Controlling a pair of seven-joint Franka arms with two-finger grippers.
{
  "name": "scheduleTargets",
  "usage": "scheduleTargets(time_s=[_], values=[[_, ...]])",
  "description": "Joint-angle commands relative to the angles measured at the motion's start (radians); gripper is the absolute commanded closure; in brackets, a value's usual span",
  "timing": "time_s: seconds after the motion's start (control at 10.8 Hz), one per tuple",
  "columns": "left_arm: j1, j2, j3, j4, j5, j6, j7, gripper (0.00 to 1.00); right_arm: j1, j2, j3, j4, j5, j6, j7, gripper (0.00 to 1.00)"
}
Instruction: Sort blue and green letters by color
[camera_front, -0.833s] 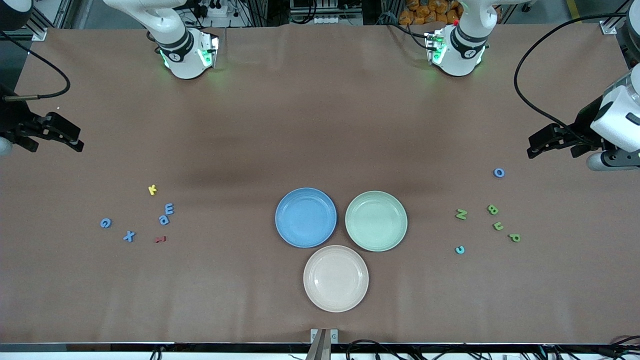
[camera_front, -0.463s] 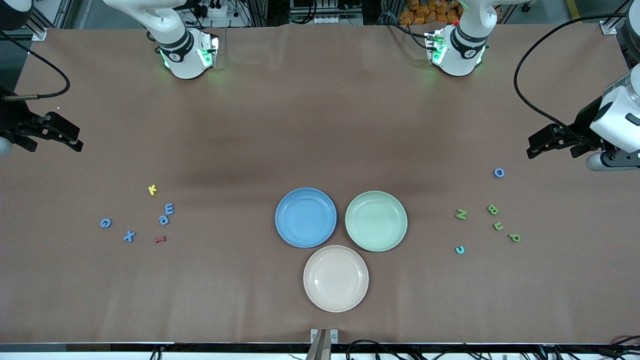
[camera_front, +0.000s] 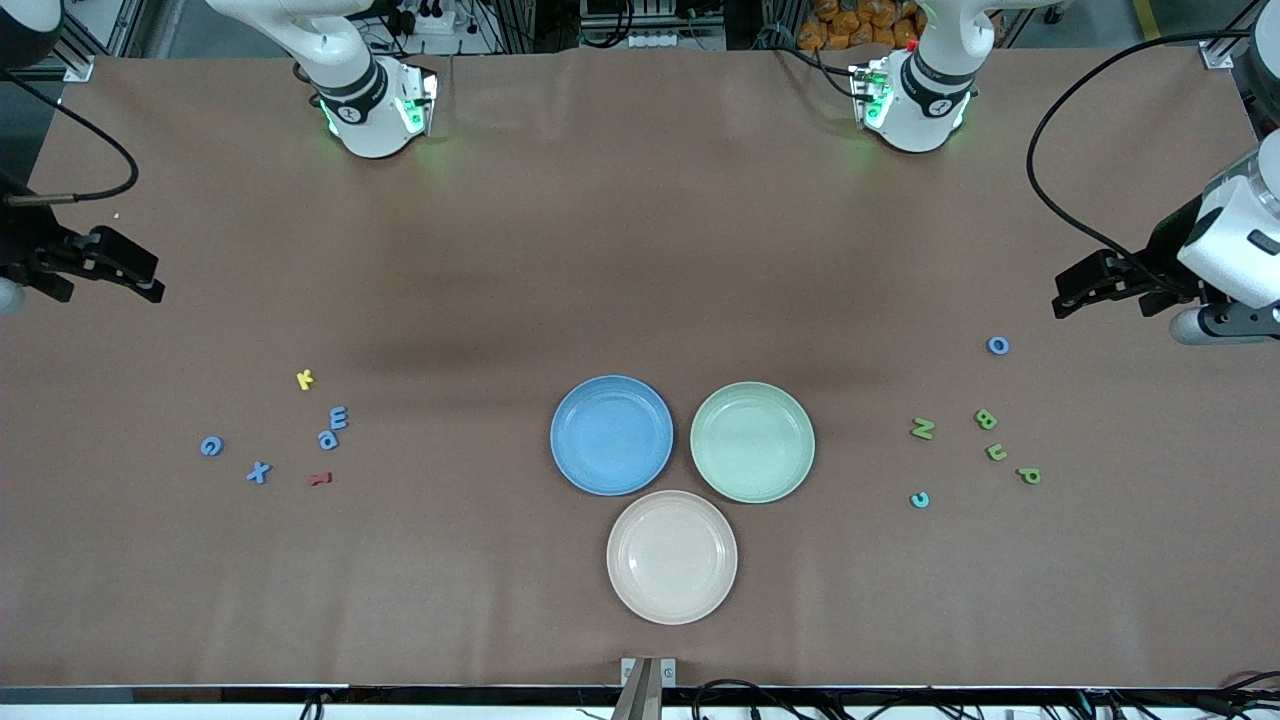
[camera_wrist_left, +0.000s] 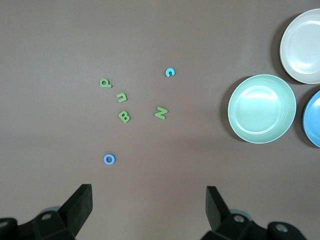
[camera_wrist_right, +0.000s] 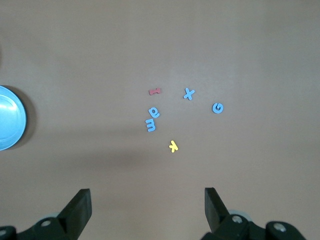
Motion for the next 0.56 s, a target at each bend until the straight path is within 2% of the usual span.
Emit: scheduleTargets(time_s=[0.0, 0.09, 0.28, 0.46], values=[[0.006, 0.07, -0.006, 0.002, 0.009, 0.039, -0.017, 0.0, 0.006, 0.087, 0.003, -0.033, -0.018, 0.066, 0.005, 0.0], [0.015, 0.09, -0.006, -0.023, 0.01, 0.088, -0.017, 0.0, 0.004, 0.107, 0.003, -0.085, -0.016, 0.139, 0.005, 0.0], [0.038, 0.11, -0.007, -0.179, 0.007, 0.285, -0.002, 0.0, -0.002, 0.123, 0.004, -0.233, -0.015, 0.32, 0.002, 0.0], [0.038, 0.162, -0.007, -0.308, 0.007, 0.492, 0.001, 0.0, 0.007, 0.176, 0.006, -0.318, -0.015, 0.448, 0.002, 0.0]])
